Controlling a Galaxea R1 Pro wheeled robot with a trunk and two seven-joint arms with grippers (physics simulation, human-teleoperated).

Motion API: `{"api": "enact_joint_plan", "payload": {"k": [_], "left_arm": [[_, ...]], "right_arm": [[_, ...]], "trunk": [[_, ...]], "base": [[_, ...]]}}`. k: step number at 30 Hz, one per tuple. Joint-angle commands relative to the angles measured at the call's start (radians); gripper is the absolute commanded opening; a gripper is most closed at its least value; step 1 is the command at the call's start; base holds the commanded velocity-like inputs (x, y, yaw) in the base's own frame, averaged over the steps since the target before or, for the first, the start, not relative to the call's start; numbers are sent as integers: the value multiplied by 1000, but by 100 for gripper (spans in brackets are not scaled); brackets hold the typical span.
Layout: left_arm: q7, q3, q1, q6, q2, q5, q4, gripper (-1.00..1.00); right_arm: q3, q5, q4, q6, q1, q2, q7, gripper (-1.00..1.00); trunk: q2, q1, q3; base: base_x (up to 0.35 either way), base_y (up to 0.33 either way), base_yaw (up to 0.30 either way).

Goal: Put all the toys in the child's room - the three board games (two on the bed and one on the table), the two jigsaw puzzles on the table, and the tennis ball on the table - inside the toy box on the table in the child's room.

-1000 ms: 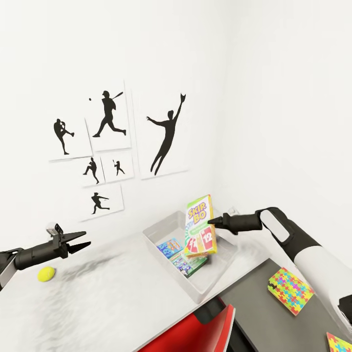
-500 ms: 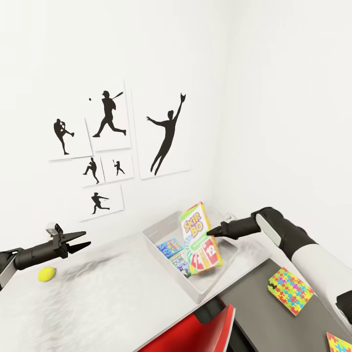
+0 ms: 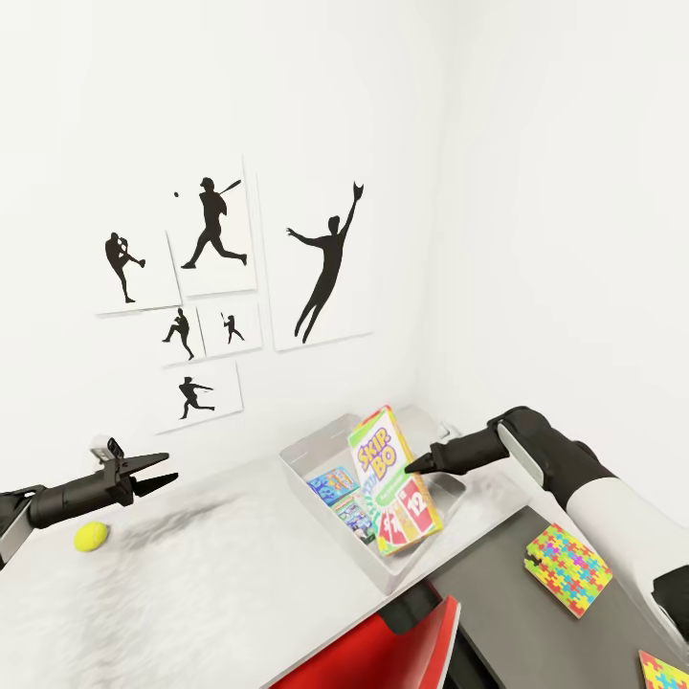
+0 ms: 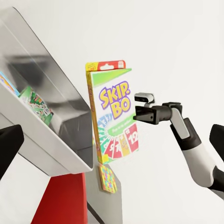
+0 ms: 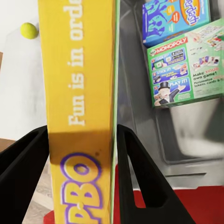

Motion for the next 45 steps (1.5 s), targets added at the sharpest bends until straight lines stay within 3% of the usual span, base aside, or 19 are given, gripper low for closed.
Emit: {"api": "enact_joint_plan", "payload": {"k": [1,11,16,18,20,24,27,42,45], "left_arm": [[-4,0,0,11,0,0,0,100],[-4,0,0,11,0,0,0,100],[-4,0,0,11,0,0,0,100],[-4,0,0,11,0,0,0,100],[-4,0,0,11,0,0,0,100],[-4,0,0,10,0,0,0,100],[-4,0,0,10,0,0,0,100],[-4,0,0,10,0,0,0,100],[-4,0,0,10,0,0,0,100]], "right_arm": [[3,-1,1,3,-1,-1,4,-100],[4,2,3,3,-3,10,-3,-100],[4,13,8,3,-44,28,-9,-100],[5,31,27,3,-62,47,-11,-100],[5,81,75,3,-90,76,-12,-100],[3,170,141,-13,-128,108,-12,-100],[2,191,158,-40,-136,119,-11,-100],[1,202,206,-56,-147,107,6,-100],[1,205,208,-57,-149,104,41,-100]], "trunk": [[-1,0,-1],[-1,0,-1],[-1,0,-1],[-1,0,-1],[-1,0,-1],[-1,0,-1],[-1,0,-1],[-1,0,-1],[-1,0,-1]], "base": [[0,0,0],[0,0,0],[0,0,0],[0,0,0],[0,0,0],[0,0,0],[0,0,0],[0,0,0],[0,0,0]]}}
